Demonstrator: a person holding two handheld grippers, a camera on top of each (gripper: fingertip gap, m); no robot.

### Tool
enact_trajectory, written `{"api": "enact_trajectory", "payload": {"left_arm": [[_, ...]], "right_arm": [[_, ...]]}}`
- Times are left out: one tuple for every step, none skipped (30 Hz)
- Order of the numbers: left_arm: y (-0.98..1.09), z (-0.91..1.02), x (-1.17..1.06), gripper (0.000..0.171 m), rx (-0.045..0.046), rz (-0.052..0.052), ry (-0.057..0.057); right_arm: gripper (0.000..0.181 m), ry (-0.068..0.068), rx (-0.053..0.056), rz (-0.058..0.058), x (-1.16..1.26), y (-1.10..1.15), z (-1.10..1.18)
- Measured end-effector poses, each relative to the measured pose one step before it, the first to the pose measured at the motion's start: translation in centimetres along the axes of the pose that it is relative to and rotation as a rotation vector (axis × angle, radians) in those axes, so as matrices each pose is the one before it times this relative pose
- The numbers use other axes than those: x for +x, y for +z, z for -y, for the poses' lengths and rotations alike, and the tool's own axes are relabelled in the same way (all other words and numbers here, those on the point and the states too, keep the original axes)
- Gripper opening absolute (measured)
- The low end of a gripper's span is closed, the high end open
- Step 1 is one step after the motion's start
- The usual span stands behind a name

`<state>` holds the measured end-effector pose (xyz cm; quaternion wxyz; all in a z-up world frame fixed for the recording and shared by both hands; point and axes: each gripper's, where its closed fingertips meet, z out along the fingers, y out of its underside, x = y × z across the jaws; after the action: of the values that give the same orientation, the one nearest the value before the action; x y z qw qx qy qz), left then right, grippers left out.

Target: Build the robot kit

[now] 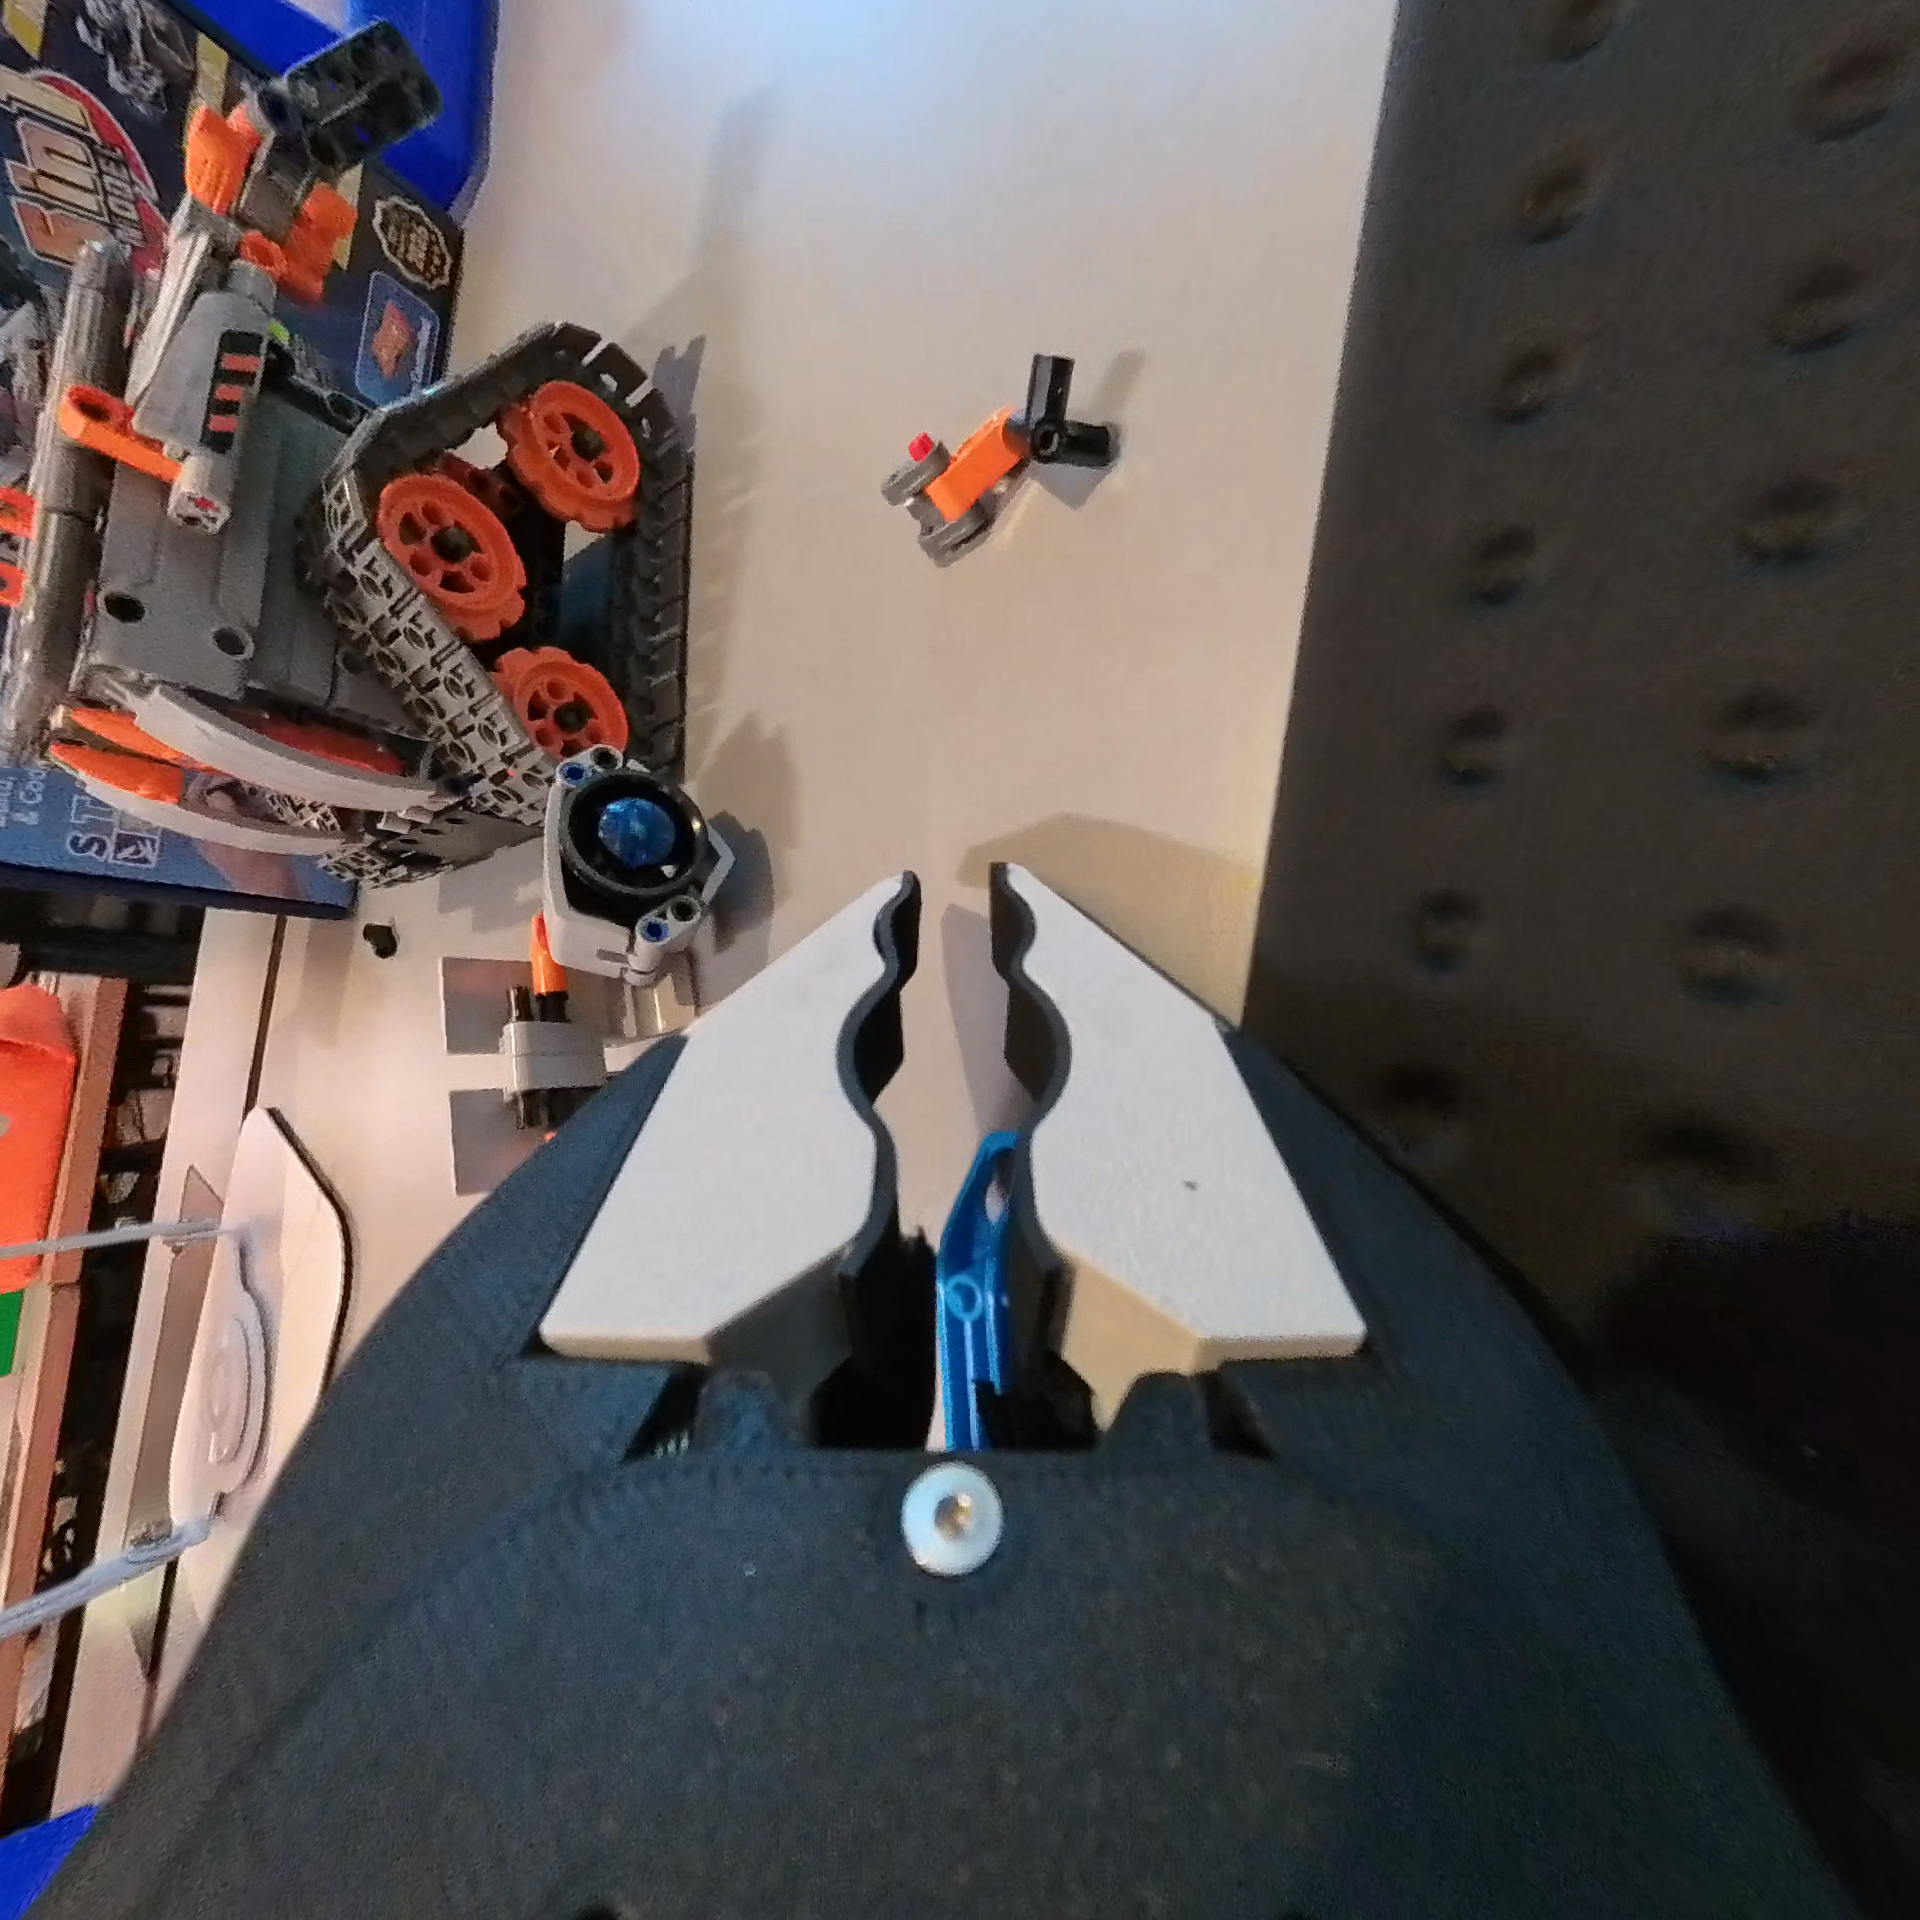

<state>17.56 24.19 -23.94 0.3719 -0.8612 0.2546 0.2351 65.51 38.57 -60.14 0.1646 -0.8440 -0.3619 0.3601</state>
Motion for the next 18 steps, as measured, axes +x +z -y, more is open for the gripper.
{"api": "enact_trajectory", "payload": {"left_arm": [[0.157,0.05,-0.093,0.012,-0.00488,0.0043,-0.0085],[0.152,0.035,-0.065,0.011,-0.00529,0.0031,-0.0088],[0.165,0.015,-0.08,0.01,-0.00703,0.0056,-0.0051],[0.169,-0.021,-0.085,0.008,-0.00909,0.0072,-0.0017],[0.137,-0.021,-0.081,0.006,-0.00919,0.0082,0.0002],[0.112,-0.02,-0.047,0.005,-0.0075,0.0071,0.0025],[0.084,-0.039,-0.082,0.004,-0.00698,0.0074,0.001],[0.096,-0.09,-0.106,0.003,-0.00863,0.0073,-0.0021],[0.101,-0.122,-0.124,0.001,-0.00967,0.0064,-0.0059],[0.094,-0.112,-0.136,0.001,-0.00868,0.0081,-0.0039],[0.088,-0.091,-0.107,0.0,-0.00908,0.0087,0.0011],[0.096,-0.064,-0.142,0.0,-0.00768,0.0121,0.0026],[0.075,-0.043,-0.108,0.0,-0.0064,0.0096,0.0027],[0.063,-0.01,-0.063,0.0,-0.00332,0.0068,0.001],[0.08,-0.032,-0.1,0.0,-0.00415,0.0067,-0.0022],[0.118,-0.085,-0.17,0.0,-0.00732,0.0108,-0.0026],[0.13,-0.097,-0.191,0.0,-0.00769,0.0133,-0.0005],[0.093,-0.066,-0.13,0.0,-0.00638,0.0104,0.0019]], "right_arm": [[0.03,0.043,-0.0621,-0.0261,1.824,2.593,-4.81],[0.031,0.0495,-0.0361,0.0141,0.909,2.695,-3.774],[0.031,0.0415,-0.0187,0.0082,0.93,2.6,-3.059],[0.029,0.0126,-0.0314,-0.0111,1.118,2.474,-2.938],[0.029,-0.0075,-0.0584,-0.0119,0.978,2.45,-3.01],[0.031,-0.0056,-0.0596,-0.0234,1.009,2.366,-2.682],[0.031,0.0018,-0.0367,-0.0273,0.941,2.07,-2.011],[0.03,0.0036,0.0003,-0.0223,0.802,1.565,-1.231],[0.029,0.0135,0.0111,-0.0169,0.744,1.193,-0.894],[0.03,0.0237,0.0032,-0.0202,0.868,0.973,-0.877],[0.029,0.0221,0.0062,-0.0193,0.917,0.745,-0.665],[0.029,0.0146,0.0072,-0.0238,1.037,0.547,-0.488],[0.029,-0.0008,0.0019,-0.0235,0.994,0.426,-0.357],[0.029,-0.0119,-0.0022,-0.0191,0.824,0.423,-0.284],[0.029,-0.0181,-0.0106,-0.0113,0.627,0.508,-0.305],[0.029,-0.0254,-0.0172,-0.0117,0.534,0.6,-0.352],[0.029,-0.0252,-0.0168,-0.0072,0.398,0.634,-0.325],[0.029,-0.0208,-0.0112,-0.0121,0.426,0.543,-0.155]]}}
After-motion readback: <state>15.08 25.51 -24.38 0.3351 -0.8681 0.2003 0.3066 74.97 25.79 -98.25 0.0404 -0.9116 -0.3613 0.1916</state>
